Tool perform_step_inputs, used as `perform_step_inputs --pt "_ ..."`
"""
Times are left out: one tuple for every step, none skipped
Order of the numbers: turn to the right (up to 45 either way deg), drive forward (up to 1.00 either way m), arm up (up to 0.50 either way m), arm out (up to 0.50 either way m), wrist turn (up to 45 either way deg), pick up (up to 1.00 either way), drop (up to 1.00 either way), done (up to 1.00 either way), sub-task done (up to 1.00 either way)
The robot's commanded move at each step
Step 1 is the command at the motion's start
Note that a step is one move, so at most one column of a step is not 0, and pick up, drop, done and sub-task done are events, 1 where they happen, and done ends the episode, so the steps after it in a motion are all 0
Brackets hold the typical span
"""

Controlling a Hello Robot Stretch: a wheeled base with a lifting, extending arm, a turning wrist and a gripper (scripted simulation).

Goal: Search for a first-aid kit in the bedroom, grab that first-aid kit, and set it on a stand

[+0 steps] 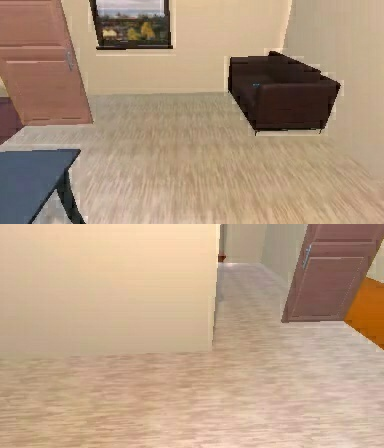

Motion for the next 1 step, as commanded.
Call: perform_step_inputs --pt "-3.0 0.0 0.0 0.0 0.0 0.0 0.0 0.0 0.0"
